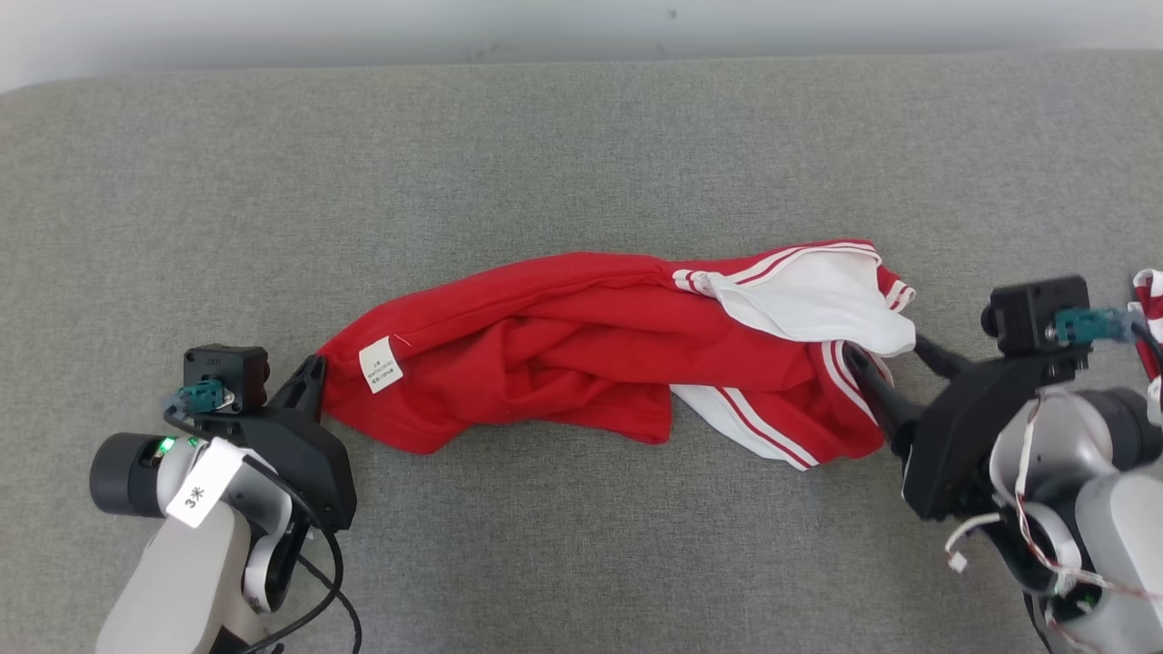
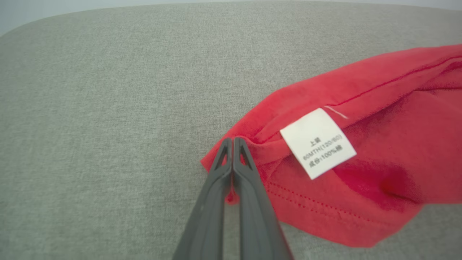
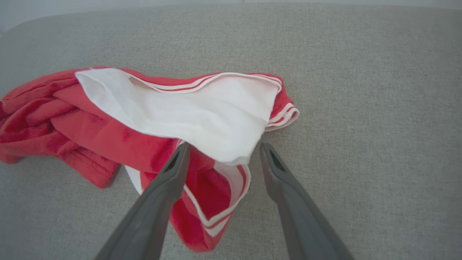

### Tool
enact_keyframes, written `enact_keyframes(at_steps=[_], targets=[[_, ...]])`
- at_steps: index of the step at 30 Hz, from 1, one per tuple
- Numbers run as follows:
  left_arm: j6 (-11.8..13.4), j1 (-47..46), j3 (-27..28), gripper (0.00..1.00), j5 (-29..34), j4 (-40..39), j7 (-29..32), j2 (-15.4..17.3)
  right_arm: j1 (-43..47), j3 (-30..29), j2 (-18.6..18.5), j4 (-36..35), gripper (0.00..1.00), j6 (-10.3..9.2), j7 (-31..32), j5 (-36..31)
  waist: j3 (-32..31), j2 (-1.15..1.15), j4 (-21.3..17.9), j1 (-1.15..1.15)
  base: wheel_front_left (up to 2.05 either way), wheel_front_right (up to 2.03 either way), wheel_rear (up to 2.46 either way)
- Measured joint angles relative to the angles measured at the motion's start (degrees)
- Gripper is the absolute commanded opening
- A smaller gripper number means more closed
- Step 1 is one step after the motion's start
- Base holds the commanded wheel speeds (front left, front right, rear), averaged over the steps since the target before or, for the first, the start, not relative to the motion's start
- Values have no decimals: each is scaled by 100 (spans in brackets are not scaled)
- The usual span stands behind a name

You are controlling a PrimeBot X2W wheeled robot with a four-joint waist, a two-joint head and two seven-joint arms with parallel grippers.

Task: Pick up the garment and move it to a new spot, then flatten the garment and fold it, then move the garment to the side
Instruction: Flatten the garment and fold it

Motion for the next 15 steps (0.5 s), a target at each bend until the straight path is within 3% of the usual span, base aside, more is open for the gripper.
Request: enact_keyframes(at_steps=[8, 15], targets=[[49, 14, 45, 0, -1, -197, 100, 142, 478, -148, 287, -568, 100, -52, 99, 268, 44, 0, -91, 0, 0, 0, 0], [45, 10, -3, 0, -1, -320, 214, 109, 470, -547, 364, -571, 100, -109, 103, 414, 113, 0, -165, 0, 0, 0, 0]])
